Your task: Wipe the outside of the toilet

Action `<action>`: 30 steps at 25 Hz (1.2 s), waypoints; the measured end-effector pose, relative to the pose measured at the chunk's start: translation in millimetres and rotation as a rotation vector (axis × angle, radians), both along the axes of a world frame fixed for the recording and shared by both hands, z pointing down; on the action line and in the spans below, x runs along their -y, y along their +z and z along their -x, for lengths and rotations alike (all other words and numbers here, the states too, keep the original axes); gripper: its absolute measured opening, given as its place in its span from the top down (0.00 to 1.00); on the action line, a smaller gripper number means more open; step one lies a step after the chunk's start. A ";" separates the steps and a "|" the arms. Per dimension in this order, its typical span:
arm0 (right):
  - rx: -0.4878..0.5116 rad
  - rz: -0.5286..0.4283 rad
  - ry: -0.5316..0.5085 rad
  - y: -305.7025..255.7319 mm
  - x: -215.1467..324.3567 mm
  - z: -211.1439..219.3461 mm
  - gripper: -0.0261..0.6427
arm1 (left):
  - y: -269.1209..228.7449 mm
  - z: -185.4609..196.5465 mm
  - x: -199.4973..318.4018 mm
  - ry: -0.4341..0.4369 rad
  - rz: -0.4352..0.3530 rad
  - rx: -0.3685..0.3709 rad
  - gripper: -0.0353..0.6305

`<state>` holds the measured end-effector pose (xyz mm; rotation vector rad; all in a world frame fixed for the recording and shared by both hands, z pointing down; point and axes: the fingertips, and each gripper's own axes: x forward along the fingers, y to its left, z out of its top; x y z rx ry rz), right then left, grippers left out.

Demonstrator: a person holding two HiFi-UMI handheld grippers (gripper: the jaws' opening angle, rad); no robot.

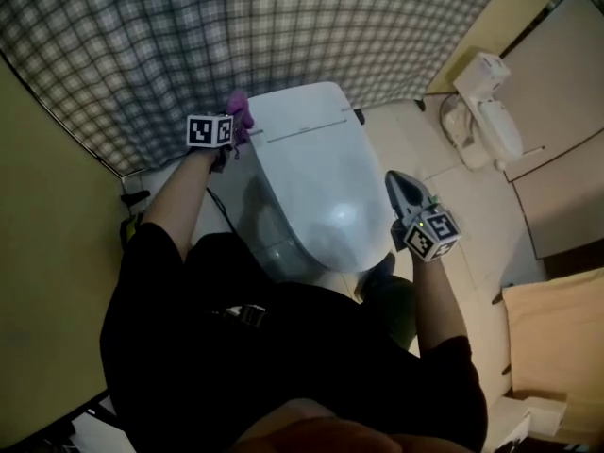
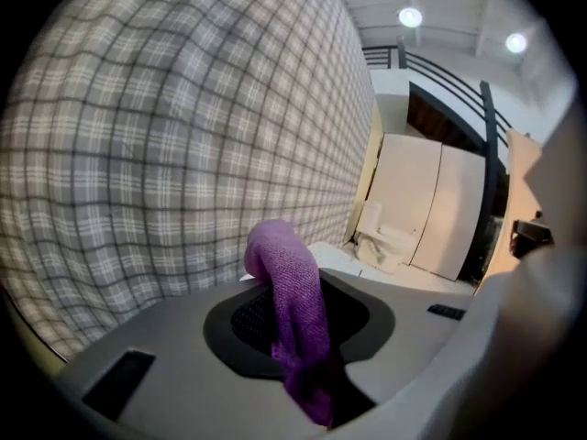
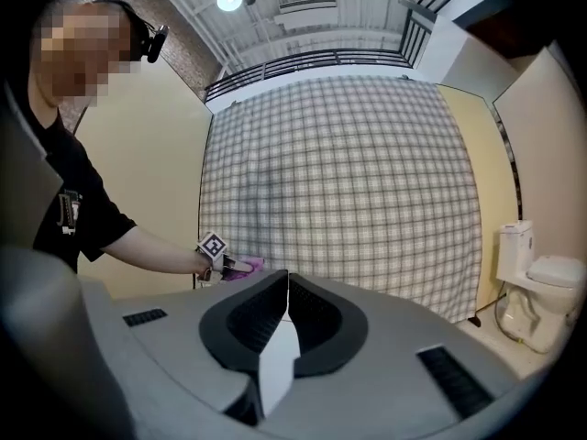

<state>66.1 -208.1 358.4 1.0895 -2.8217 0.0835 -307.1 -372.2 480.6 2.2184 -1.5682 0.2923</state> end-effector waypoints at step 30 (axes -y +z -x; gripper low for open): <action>0.055 0.180 0.076 127.2 68.5 -107.9 0.94 | 125.0 -172.5 292.6 0.054 0.353 0.396 0.81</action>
